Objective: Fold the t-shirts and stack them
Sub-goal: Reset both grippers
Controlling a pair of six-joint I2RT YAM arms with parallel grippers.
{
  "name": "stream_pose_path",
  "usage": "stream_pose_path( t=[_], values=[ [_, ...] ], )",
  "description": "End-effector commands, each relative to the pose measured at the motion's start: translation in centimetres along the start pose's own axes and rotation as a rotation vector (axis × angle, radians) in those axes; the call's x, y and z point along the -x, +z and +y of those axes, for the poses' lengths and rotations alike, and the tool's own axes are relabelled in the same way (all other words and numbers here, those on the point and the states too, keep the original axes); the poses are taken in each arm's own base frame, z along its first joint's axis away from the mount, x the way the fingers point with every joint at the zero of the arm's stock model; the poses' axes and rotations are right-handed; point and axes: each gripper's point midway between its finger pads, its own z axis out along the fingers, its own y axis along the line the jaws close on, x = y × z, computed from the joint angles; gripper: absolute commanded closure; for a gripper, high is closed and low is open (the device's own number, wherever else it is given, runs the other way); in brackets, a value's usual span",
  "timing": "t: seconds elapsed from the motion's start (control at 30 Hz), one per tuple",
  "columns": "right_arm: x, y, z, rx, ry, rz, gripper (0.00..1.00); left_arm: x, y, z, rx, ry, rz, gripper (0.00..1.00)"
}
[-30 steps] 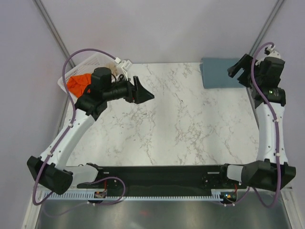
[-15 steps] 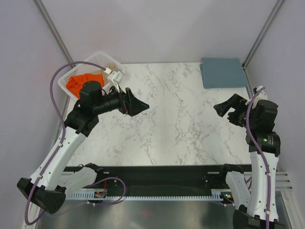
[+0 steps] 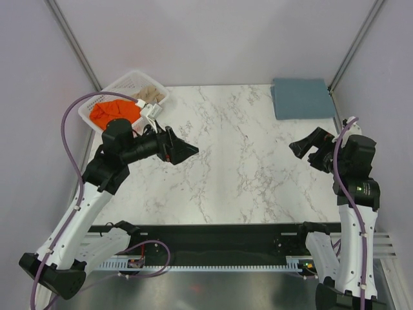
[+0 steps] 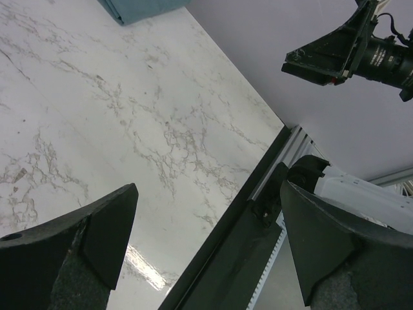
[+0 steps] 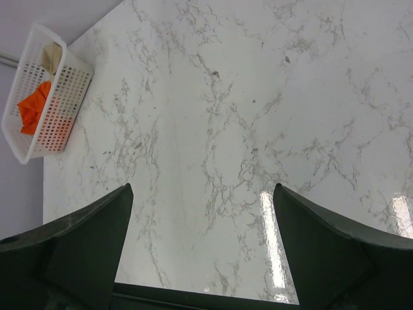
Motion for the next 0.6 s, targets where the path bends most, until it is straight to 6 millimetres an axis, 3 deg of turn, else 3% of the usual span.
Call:
stream_pose_path(
  t=[0.0, 0.57],
  values=[
    [2.37, -0.82, 1.32, 0.019, -0.036, -0.075, 0.02, -0.15, -0.01, 0.19, 0.009, -0.009, -0.011, 0.01],
    [2.59, -0.94, 1.63, 0.028, -0.045, -0.075, 0.02, 0.03, -0.29, 0.04, 0.011, 0.003, -0.022, 0.01]
  ],
)
